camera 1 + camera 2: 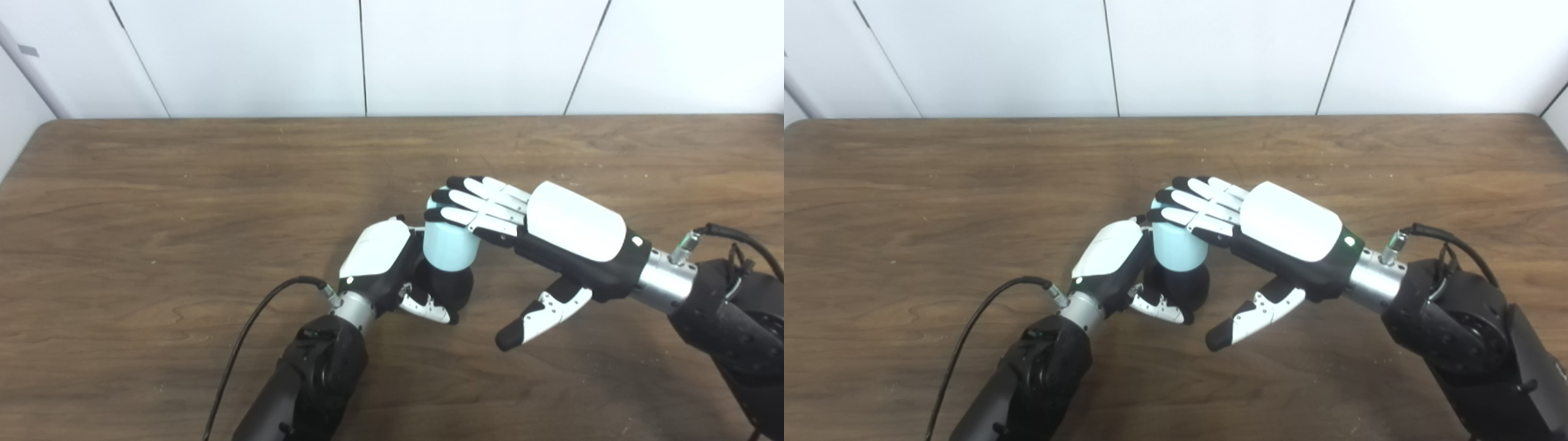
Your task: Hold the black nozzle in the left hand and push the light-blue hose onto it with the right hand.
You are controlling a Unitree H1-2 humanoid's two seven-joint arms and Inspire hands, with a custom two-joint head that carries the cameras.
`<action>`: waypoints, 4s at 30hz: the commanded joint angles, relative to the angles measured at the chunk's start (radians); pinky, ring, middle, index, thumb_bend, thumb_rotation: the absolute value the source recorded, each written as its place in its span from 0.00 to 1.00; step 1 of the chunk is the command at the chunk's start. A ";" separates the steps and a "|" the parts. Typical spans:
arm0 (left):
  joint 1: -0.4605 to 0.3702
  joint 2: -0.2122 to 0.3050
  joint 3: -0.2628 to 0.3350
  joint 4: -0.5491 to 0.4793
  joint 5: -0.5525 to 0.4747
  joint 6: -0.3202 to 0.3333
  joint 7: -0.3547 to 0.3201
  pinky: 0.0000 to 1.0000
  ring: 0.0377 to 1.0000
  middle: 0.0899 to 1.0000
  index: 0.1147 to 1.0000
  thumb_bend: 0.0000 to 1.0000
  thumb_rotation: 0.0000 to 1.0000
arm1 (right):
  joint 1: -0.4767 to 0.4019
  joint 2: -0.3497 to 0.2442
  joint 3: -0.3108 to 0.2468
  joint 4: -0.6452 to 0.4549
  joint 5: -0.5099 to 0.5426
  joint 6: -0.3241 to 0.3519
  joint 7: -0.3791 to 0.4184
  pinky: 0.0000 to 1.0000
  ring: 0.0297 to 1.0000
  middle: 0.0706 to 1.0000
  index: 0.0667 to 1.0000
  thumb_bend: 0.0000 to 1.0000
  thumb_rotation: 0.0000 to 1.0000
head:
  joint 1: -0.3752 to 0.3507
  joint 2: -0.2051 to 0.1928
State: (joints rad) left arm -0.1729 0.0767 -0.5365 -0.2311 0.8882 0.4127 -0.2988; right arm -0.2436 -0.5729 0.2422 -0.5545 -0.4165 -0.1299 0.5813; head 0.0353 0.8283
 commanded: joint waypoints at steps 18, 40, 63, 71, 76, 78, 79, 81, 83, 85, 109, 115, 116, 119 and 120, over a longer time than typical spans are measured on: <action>0.038 0.016 -0.008 0.041 -0.001 0.048 -0.090 1.00 0.78 0.48 0.40 0.52 0.00 | 0.010 -0.056 0.076 0.052 -0.006 0.016 0.056 1.00 1.00 0.98 0.94 0.60 1.00 | 0.002 0.003; 0.036 0.009 0.000 0.040 0.005 0.052 -0.104 1.00 0.78 0.49 0.40 0.52 0.00 | 0.014 -0.087 0.097 0.081 -0.004 0.022 0.047 1.00 1.00 0.98 0.94 0.60 1.00 | -0.001 0.010; 0.037 0.013 0.000 0.047 0.001 0.045 -0.097 1.00 0.80 0.49 0.40 0.52 0.00 | -0.089 -0.078 0.030 -0.027 0.085 0.120 0.042 1.00 1.00 0.98 0.94 0.61 1.00 | 0.001 0.003; 0.038 0.015 0.003 0.051 -0.005 0.042 -0.091 1.00 0.78 0.49 0.40 0.52 0.00 | -0.147 -0.039 -0.074 -0.035 0.097 0.090 -0.013 1.00 1.00 0.98 0.93 0.60 1.00 | 0.000 0.001; 0.041 0.015 0.003 0.053 -0.006 0.040 -0.088 1.00 0.79 0.49 0.40 0.52 0.00 | -0.173 -0.021 -0.102 -0.052 0.080 0.114 -0.013 1.00 0.99 0.98 0.93 0.58 1.00 | -0.002 -0.003; 0.042 0.016 0.003 0.053 -0.006 0.041 -0.087 1.00 0.80 0.49 0.40 0.52 0.00 | -0.173 -0.013 -0.108 -0.057 0.074 0.120 -0.015 0.99 0.99 0.97 0.92 0.58 1.00 | -0.002 -0.003; 0.042 0.016 0.004 0.053 -0.006 0.041 -0.087 1.00 0.80 0.49 0.40 0.52 0.00 | -0.173 -0.010 -0.110 -0.059 0.072 0.121 -0.014 0.99 0.99 0.97 0.92 0.57 1.00 | -0.002 -0.003; 0.043 0.016 0.004 0.052 -0.006 0.040 -0.086 1.00 0.80 0.49 0.40 0.52 0.00 | -0.173 -0.006 -0.112 -0.058 0.066 0.125 -0.011 0.99 0.98 0.97 0.92 0.57 1.00 | -0.002 -0.003; 0.044 0.017 0.003 0.050 -0.006 0.040 -0.086 1.00 0.80 0.49 0.40 0.52 0.00 | -0.173 -0.004 -0.113 -0.057 0.061 0.129 -0.008 0.98 0.98 0.97 0.91 0.55 0.99 | -0.004 -0.003; 0.044 0.017 0.002 0.054 -0.004 0.038 -0.084 1.00 0.80 0.49 0.40 0.52 0.00 | -0.176 -0.006 -0.114 -0.054 0.058 0.138 -0.005 0.98 0.98 0.96 0.91 0.54 0.99 | 0.001 -0.004; 0.005 0.058 -0.004 -0.010 0.105 0.038 -0.102 1.00 0.95 0.95 0.82 0.95 0.06 | -0.147 -0.006 -0.113 -0.028 0.028 0.187 -0.004 0.95 0.97 0.96 0.90 0.52 0.97 | 0.003 -0.010; 0.003 0.073 0.028 -0.006 0.101 -0.039 0.000 1.00 0.96 0.96 0.86 1.00 0.15 | -0.135 -0.004 -0.100 -0.026 0.010 0.178 -0.007 0.96 0.97 0.96 0.90 0.52 0.97 | 0.007 -0.011; 0.004 0.076 0.034 -0.003 0.097 -0.055 0.022 1.00 0.96 0.96 0.87 1.00 0.17 | -0.134 -0.004 -0.099 -0.023 0.008 0.175 -0.008 0.96 0.97 0.96 0.90 0.52 0.97 | 0.007 -0.011; 0.006 0.079 0.050 0.004 0.089 -0.089 0.063 1.00 0.97 0.97 0.87 1.00 0.20 | -0.134 -0.003 -0.097 -0.015 0.005 0.169 -0.009 0.96 0.97 0.96 0.91 0.53 0.97 | 0.009 -0.012; 0.007 0.080 0.055 0.005 0.087 -0.097 0.071 1.00 0.98 0.97 0.88 1.00 0.20 | -0.134 -0.003 -0.097 -0.013 0.004 0.168 -0.009 0.96 0.97 0.96 0.91 0.53 0.97 | 0.011 -0.013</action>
State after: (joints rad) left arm -0.1646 0.1309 -0.5011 -0.2362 0.9469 0.3202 -0.2536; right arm -0.3577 -0.5720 0.1558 -0.5581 -0.4130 0.0627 0.5932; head 0.0430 0.8161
